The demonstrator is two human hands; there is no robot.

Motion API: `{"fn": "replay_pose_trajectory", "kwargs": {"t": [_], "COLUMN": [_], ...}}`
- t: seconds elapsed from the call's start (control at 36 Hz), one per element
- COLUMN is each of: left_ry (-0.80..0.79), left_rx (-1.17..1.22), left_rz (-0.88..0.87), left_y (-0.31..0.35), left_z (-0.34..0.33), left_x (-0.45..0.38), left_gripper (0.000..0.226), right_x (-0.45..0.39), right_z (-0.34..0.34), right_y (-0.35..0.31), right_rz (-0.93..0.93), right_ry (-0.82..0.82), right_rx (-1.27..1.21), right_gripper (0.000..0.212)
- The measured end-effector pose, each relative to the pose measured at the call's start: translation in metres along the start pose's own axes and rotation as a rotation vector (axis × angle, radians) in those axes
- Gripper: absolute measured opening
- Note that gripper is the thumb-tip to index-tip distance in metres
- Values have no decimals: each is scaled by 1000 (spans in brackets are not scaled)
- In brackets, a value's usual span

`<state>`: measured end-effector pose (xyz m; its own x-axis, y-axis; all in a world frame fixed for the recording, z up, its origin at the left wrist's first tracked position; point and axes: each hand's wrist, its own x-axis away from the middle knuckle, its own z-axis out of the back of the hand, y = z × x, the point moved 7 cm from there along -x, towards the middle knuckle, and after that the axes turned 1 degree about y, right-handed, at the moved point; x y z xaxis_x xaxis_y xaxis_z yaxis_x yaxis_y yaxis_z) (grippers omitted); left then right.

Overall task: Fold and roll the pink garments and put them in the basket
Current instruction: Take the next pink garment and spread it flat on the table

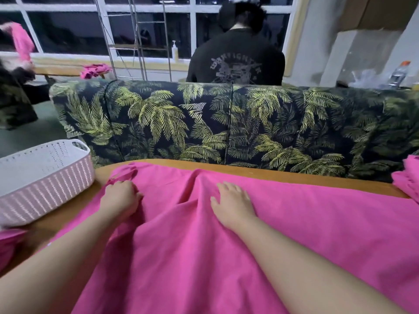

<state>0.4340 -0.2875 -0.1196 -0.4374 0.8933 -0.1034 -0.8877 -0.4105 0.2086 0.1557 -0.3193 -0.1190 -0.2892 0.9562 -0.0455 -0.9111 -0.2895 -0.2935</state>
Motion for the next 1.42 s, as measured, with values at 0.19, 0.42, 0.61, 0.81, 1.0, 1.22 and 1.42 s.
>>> {"fn": "replay_pose_trajectory", "kwargs": {"t": [0.19, 0.42, 0.61, 0.81, 1.0, 1.22, 1.42], "left_ry": [84, 201, 256, 276, 214, 164, 190], "left_rx": [89, 219, 164, 190, -9, 277, 454], "left_rz": [-41, 98, 46, 68, 191, 112, 189], "left_y": [7, 18, 15, 3, -29, -31, -28], "left_z": [11, 20, -3, -10, -5, 5, 8], "left_x": [-21, -54, -91, -107, -102, -97, -107], "left_gripper": [25, 10, 8, 17, 45, 19, 23], "right_x": [6, 5, 6, 7, 7, 8, 6], "right_z": [-19, -20, -20, -20, -19, -17, -19], "right_y": [4, 3, 3, 2, 1, 0, 1], "right_rz": [3, 9, 10, 4, -1, -5, -14], "right_ry": [-61, -56, -45, -43, -49, -60, -60], "right_rx": [76, 93, 108, 121, 130, 130, 126], "right_gripper": [56, 55, 55, 68, 67, 55, 55]}}
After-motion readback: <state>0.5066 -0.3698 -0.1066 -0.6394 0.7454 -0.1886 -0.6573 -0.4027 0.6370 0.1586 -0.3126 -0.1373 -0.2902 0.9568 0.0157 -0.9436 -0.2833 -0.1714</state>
